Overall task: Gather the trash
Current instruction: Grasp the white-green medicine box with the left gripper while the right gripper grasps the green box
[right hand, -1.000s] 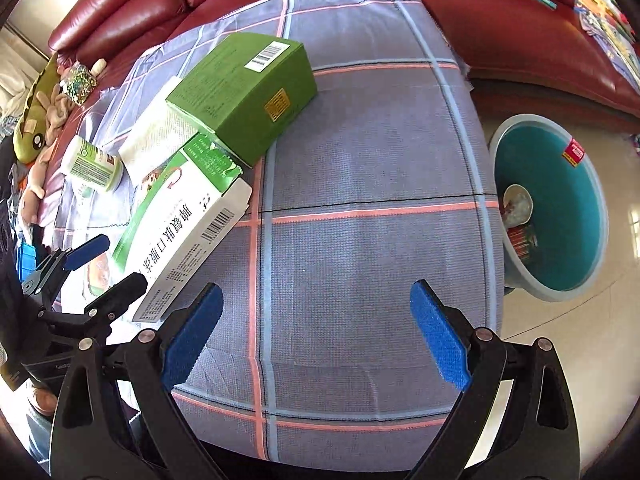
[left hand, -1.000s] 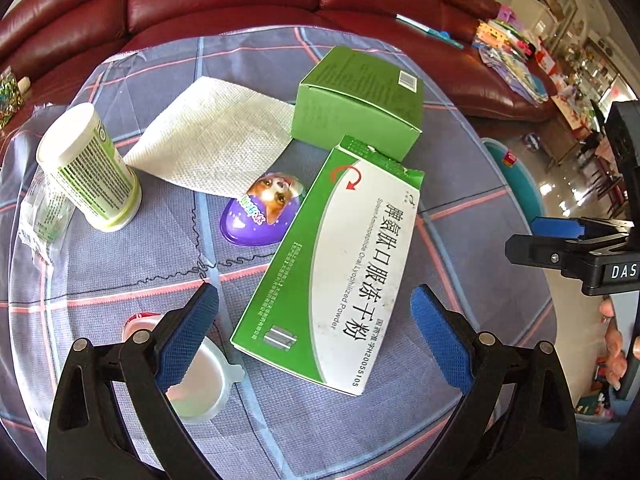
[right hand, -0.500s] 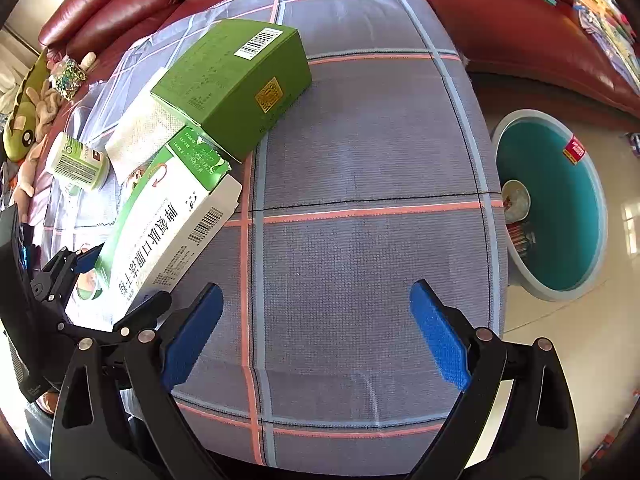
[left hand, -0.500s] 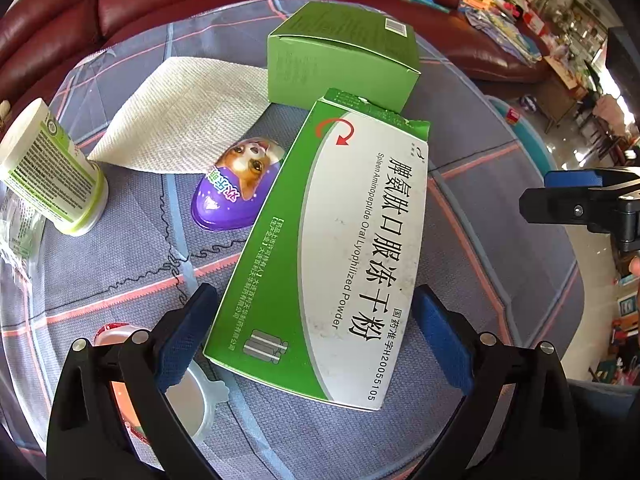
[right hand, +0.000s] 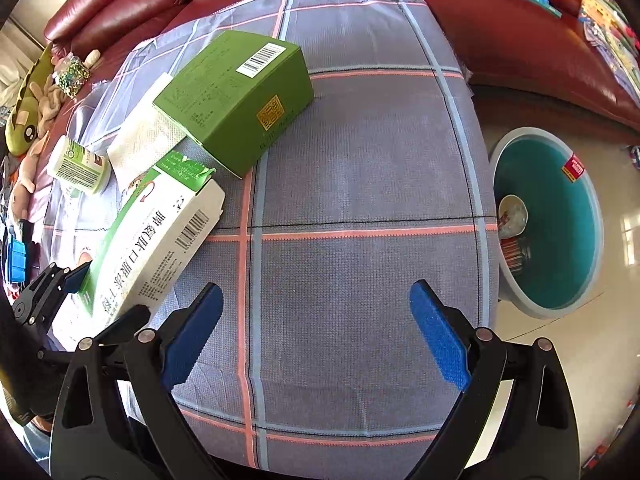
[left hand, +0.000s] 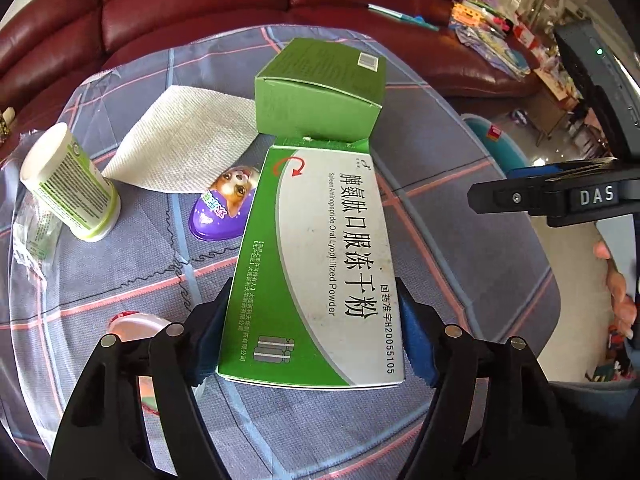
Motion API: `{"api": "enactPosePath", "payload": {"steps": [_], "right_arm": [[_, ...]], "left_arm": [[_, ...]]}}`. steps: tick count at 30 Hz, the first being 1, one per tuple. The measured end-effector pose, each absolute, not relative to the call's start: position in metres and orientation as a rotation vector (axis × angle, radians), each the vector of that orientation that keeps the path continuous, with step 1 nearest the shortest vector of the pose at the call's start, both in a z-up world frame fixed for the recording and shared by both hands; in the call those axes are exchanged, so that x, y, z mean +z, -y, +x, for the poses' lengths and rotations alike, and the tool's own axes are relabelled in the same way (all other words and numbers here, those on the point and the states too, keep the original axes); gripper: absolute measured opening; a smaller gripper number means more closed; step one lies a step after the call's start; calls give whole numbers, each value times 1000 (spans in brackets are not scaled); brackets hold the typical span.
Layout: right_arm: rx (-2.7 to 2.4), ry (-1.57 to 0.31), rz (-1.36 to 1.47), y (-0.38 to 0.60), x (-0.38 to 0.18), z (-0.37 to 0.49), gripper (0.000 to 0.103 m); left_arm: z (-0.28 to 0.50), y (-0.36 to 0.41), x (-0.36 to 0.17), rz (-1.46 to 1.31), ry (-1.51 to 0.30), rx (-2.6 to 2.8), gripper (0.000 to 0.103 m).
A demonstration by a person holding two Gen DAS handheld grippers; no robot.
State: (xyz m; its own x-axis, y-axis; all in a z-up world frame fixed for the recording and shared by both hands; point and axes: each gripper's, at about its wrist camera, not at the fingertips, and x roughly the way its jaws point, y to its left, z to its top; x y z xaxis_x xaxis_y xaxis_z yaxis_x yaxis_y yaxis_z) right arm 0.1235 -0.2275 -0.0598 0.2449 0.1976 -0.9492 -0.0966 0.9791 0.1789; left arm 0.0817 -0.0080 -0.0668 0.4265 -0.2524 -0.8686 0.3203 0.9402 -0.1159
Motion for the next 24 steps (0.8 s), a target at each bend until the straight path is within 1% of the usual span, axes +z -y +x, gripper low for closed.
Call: {"api": "enactPosePath", "payload": {"steps": [10,13,17,18,19,20,22,24], "right_arm": [[267,-1255,82,233,-39,152,90],[290,-1228,80,234,-31,168,90],[323,-1201,74,231,-24,198,90],[330,-1199,69,230,-24,204,87],[341,-1194,67,229,-23,212,78],[355,-1193,73,228,-23,219,74],[391,-1202,94,226,-25,235,58],[426,-1206,102,221,-27,250,55]], "left_arm": [[76,-16,-8,-3,-953,-257,74],[89,-24,-1,-27,-935,-206,74],[112,-29,-5,-89,-948,-182,74],[117,-27,-6,-91,-947,-176,74],[123,-25,-7,-90,-947,-171,74],[128,-23,-8,-92,-949,-168,74],[137,-21,-10,-95,-957,-169,74],[144,-18,-14,-84,-964,-162,74]]}}
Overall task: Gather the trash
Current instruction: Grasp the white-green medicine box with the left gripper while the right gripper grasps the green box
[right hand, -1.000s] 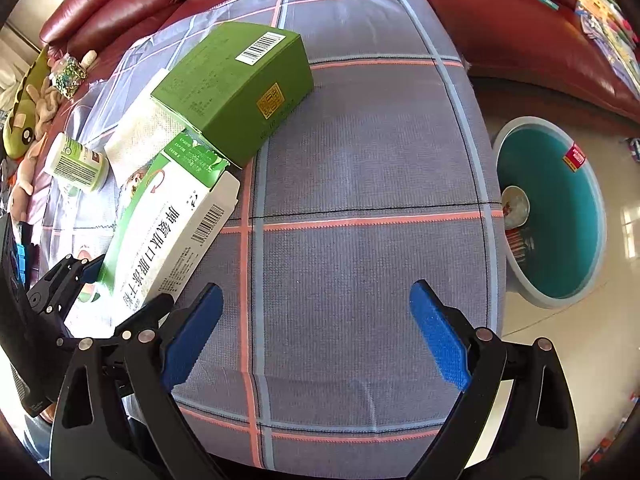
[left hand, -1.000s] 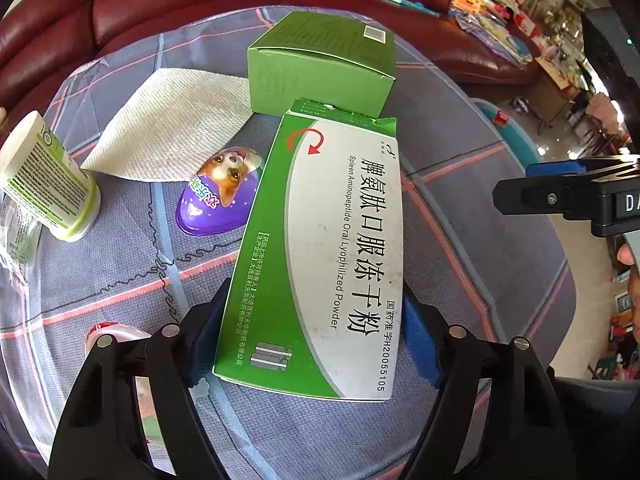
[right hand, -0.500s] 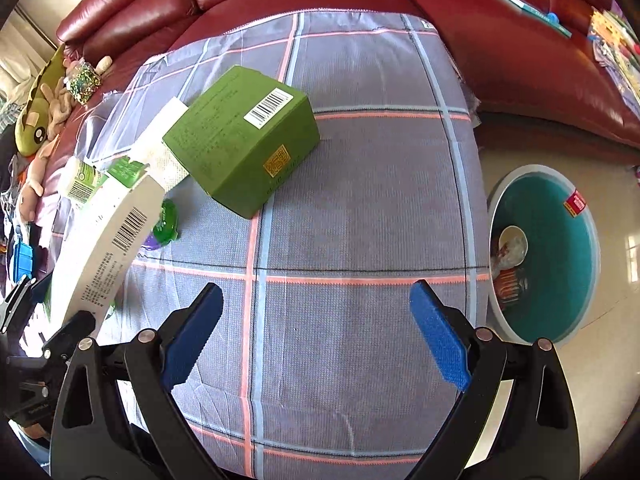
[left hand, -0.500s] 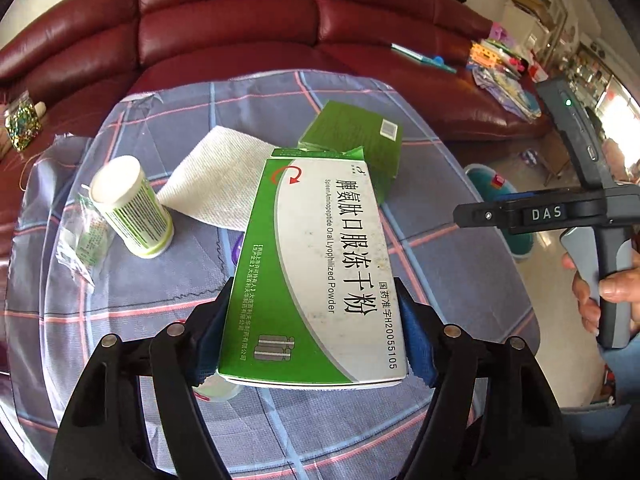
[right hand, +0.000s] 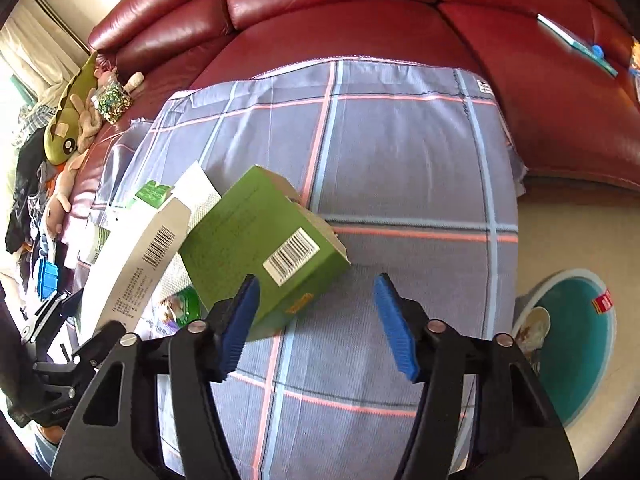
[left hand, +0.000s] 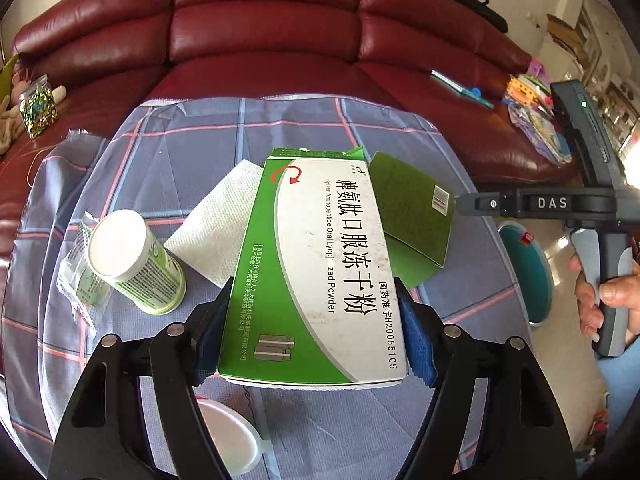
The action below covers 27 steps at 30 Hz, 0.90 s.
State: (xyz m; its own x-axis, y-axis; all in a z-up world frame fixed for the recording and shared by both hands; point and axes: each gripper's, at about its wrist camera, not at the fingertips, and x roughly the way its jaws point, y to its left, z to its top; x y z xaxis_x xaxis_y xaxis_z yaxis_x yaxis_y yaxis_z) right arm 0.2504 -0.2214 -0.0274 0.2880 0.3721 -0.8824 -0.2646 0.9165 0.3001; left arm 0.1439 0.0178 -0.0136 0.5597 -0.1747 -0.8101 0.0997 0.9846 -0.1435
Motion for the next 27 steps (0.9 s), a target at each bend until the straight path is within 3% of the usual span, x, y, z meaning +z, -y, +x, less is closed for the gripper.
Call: {"api": "enactPosePath", "payload": {"steps": [11,19,23,25,27], "right_arm": [[584,-1279,135,198,-53,280,55],[660,-1323,175,203,-48,239,37],[667,-1333,174,199,-49,230,38],[660,-1341,182,195,-54,231,45],[657,-1336,187,191,-57,234,44]], "left_arm": [[163,-11,-38,-65,-1029,-172,73],[160,-3,-47,-61,-1031,-209,73],[153,-6,-49,-57,-1032,-223,73],[152,-7,-53,-57,-1041,-225,73],[150,-8,-56,-49,-1049,-216,73]]}}
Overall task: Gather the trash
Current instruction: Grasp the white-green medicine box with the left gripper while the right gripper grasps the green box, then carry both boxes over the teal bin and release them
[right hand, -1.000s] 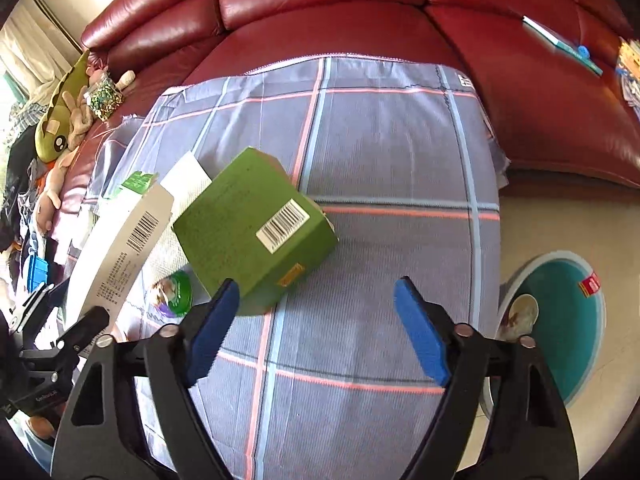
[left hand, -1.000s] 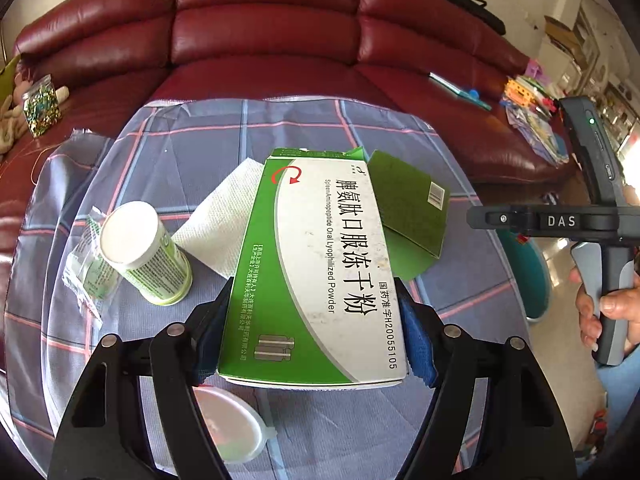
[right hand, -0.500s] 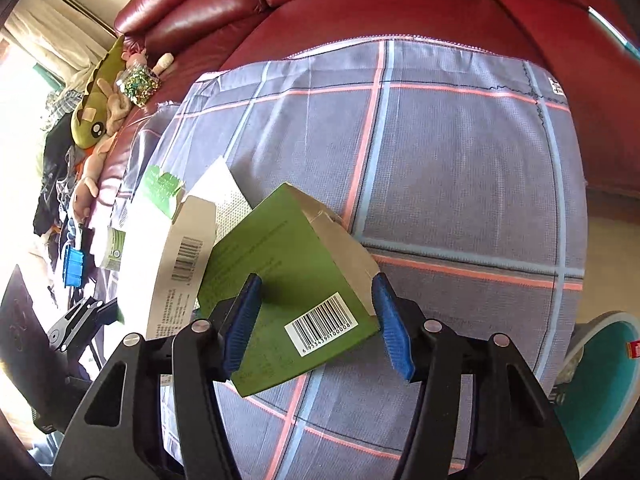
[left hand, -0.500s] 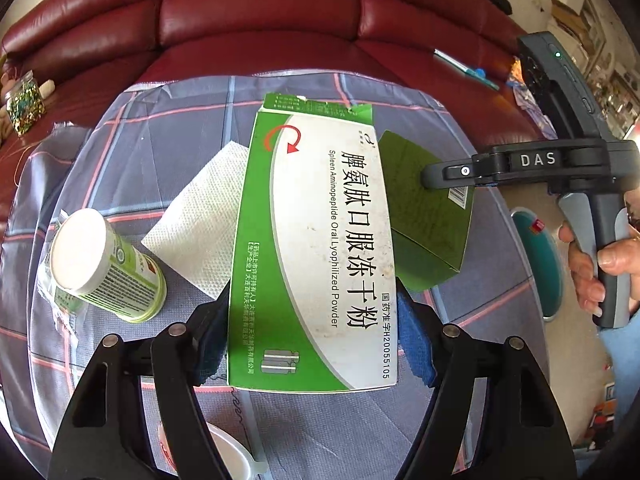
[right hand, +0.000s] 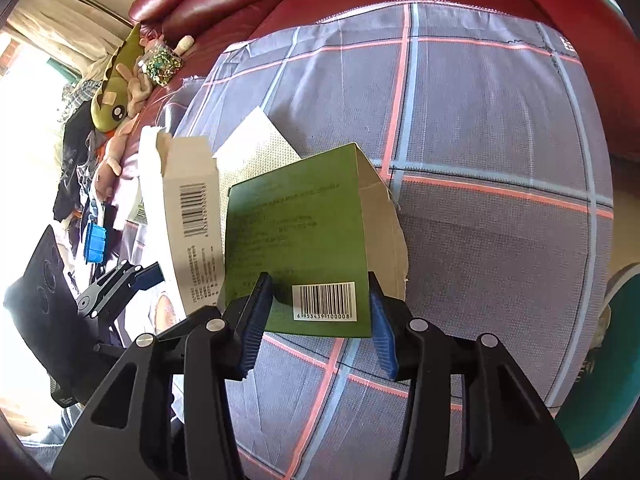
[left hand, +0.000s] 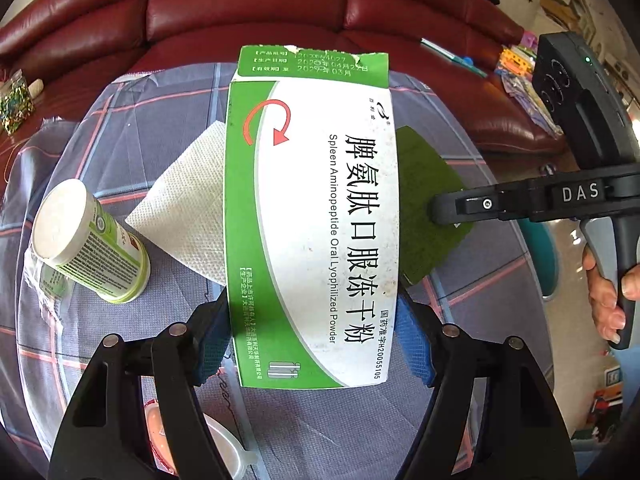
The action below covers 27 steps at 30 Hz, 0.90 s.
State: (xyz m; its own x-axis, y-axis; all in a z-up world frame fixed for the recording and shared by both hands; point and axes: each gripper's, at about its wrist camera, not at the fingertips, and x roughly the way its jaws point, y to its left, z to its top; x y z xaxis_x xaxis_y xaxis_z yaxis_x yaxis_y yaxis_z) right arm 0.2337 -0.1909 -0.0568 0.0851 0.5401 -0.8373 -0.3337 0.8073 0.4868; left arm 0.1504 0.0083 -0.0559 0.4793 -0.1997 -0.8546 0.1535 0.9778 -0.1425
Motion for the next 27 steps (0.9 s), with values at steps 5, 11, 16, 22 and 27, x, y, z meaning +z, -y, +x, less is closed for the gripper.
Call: {"api": "enactPosePath", "payload": {"steps": [5,11,16,22,27], "right_arm": [[702,-1260,223,187,-31,221,12],[788,-1240,159,162,-9,196,3],[742,-1227,181,162,-9,194,1],[687,-1197,201,184,1,184,1],[637,-1156,226,215,16,171,1]], "left_arm": [[146,-21,-49,-67,-1025,-180,72],[141,-12,-36,-57,-994,-206,72],[132,-10,-34,-47,-989,-191,72],[121,-16,-20,-66,-964,-175,72],[112,2,-6,-53,-934,-217,72]]}}
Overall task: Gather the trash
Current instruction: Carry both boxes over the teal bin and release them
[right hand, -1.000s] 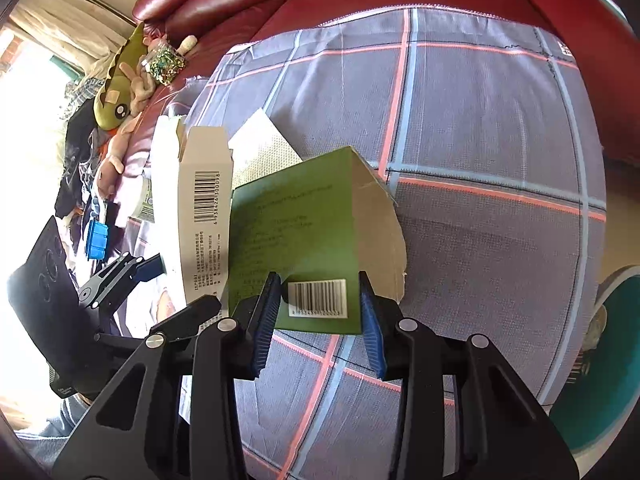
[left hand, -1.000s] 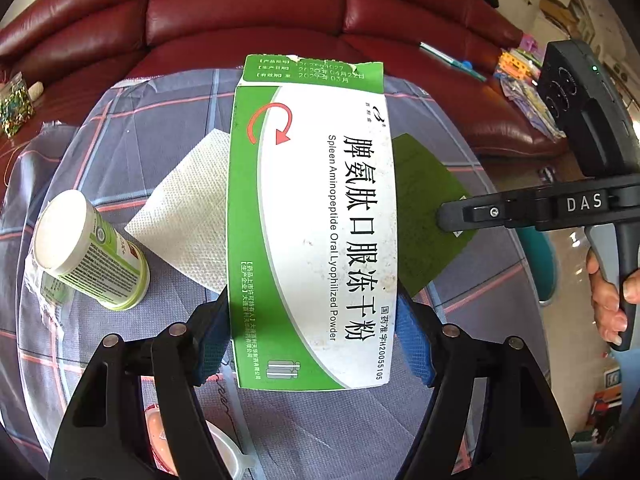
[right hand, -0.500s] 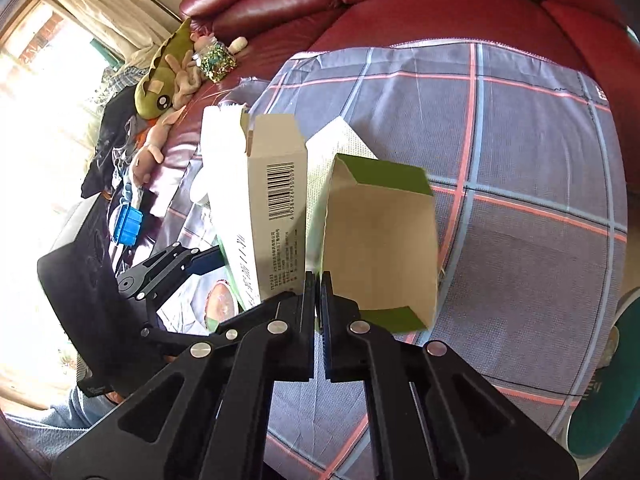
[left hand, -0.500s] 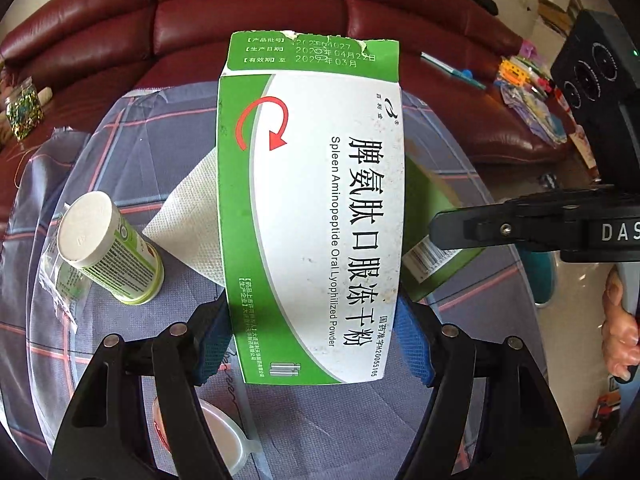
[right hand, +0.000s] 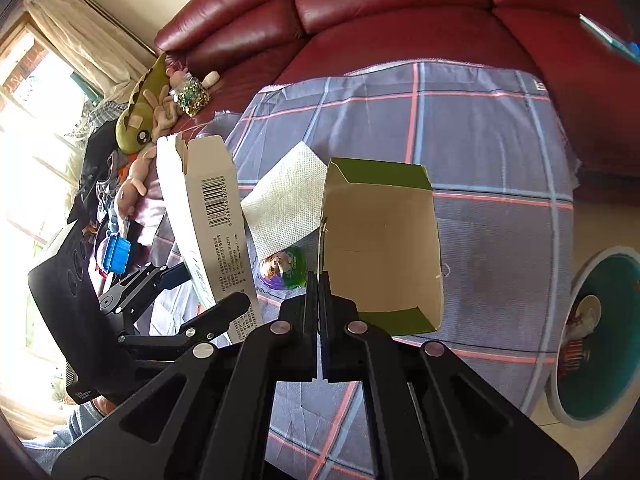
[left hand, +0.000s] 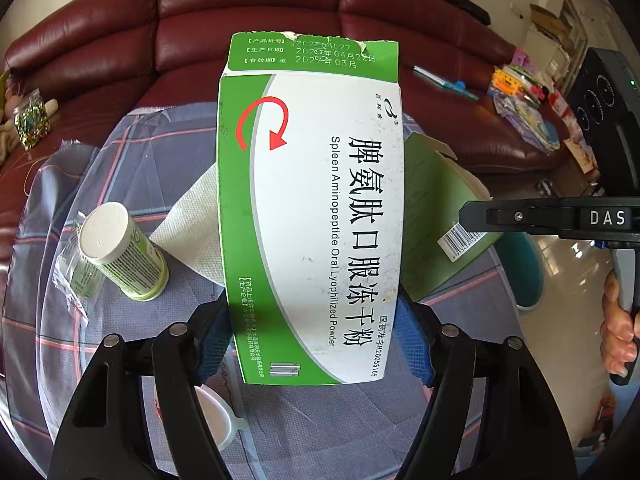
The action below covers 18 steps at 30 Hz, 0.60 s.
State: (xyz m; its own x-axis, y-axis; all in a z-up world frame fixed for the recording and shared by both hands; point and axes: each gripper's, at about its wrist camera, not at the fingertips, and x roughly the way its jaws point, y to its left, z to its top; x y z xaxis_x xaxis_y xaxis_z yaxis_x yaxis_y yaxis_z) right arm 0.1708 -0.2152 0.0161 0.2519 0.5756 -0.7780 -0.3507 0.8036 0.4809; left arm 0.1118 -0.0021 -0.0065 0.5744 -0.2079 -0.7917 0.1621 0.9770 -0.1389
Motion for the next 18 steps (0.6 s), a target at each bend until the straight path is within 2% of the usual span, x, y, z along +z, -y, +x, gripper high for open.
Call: {"api": "enactPosePath", "payload": {"steps": [11,18], "right_arm": [[437,-1018,407,353,45,133,1],[303,-966,508,447,43,107,1]], "left_arm": [[116,94,14,22,-908,-387,72],[121,165,19,77,-905,-497,72]]}}
